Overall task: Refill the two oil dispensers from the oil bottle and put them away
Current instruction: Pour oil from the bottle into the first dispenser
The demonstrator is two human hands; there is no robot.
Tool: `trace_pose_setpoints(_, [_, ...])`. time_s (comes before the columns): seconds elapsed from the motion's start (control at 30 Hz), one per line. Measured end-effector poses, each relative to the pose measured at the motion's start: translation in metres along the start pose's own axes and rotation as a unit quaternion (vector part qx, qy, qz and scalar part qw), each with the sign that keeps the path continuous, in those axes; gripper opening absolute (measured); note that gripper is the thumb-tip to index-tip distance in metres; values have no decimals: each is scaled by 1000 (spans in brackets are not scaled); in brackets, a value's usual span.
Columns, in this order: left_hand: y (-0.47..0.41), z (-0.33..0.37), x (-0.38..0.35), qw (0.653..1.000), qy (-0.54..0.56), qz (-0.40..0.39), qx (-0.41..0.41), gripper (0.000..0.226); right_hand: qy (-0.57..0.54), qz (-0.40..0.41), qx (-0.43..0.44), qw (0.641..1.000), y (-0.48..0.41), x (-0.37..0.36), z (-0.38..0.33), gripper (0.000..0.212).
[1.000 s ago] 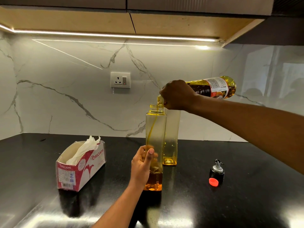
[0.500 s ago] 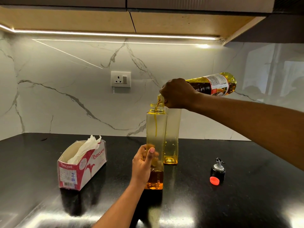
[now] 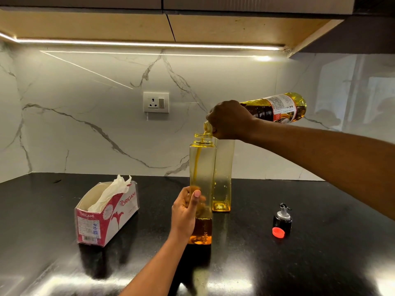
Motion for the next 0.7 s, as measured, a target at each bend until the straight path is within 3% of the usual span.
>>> trace_pose_setpoints(0.7, [0,0,0,1000,-18,7,-11,84,2,5,4,1000,-3,-4,2,25])
Point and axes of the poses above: each hand's wrist, its own y-axis away from the middle knuckle, its own x-axis out of the back of the hand, z = x × y, the point moved 1 cm from there along -y, towards the middle knuckle, and after that the axes turned 3 degrees about -y, right-handed, at the moved point
